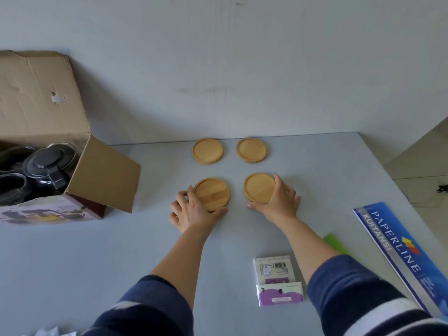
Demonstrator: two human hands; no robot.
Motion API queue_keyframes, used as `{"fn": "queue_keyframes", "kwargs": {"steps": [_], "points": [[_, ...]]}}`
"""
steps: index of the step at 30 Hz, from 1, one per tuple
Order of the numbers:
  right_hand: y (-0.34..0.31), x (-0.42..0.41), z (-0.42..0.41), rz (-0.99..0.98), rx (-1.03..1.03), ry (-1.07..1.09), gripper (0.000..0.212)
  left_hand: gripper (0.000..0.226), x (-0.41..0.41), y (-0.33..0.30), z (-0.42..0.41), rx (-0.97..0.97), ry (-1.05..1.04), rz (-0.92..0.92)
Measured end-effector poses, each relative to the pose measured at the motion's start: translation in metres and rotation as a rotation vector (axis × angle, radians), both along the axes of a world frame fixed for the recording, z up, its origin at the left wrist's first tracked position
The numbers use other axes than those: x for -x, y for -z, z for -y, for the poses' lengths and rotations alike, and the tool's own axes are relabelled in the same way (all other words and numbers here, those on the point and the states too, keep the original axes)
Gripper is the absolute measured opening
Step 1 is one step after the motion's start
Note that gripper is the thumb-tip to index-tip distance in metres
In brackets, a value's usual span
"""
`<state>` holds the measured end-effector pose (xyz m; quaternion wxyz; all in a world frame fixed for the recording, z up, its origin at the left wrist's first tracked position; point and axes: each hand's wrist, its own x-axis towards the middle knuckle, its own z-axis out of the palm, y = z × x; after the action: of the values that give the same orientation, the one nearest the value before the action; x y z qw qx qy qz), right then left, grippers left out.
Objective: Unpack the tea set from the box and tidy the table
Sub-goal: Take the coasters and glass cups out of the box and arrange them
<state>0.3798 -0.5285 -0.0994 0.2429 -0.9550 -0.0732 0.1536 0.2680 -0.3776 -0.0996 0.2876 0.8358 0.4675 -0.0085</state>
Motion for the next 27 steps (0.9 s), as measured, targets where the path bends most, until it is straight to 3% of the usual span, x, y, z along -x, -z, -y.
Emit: {"fn": "queue_keyframes", "kwargs": {"steps": [2, 5, 8, 12, 18, 23, 27], "points": [[-0.011, -0.001, -0.006, -0.027, 0.07, -0.023, 0.113, 0.111, 0.004, -0.009, -0.008, -0.013, 0.011, 0.006], [-0.03, -0.001, -0.029, 0.082, 0.121, -0.079, 0.091, 0.085, 0.016, -0.032, -0.032, -0.198, 0.031, 0.078], [-0.047, 0.01, -0.073, 0.164, 0.072, -0.226, 0.063, 0.055, 0.036, -0.06, -0.075, -0.371, -0.015, 0.222], [-0.068, 0.046, -0.146, 0.142, -0.015, -0.436, 0.049, 0.045, 0.085, -0.088, -0.14, -0.501, -0.153, 0.267], [-0.097, 0.127, -0.26, 0.106, -0.201, -0.652, 0.049, 0.058, 0.195, -0.1, -0.231, -0.478, -0.43, 0.157], [-0.11, 0.161, -0.318, 0.297, -0.222, -0.725, 0.05, 0.082, 0.224, -0.098, -0.271, -0.297, -0.35, 0.011], [-0.117, 0.185, -0.375, 0.369, -0.025, -0.866, 0.063, 0.095, 0.228, -0.098, -0.295, -0.216, -0.241, -0.021]]}}
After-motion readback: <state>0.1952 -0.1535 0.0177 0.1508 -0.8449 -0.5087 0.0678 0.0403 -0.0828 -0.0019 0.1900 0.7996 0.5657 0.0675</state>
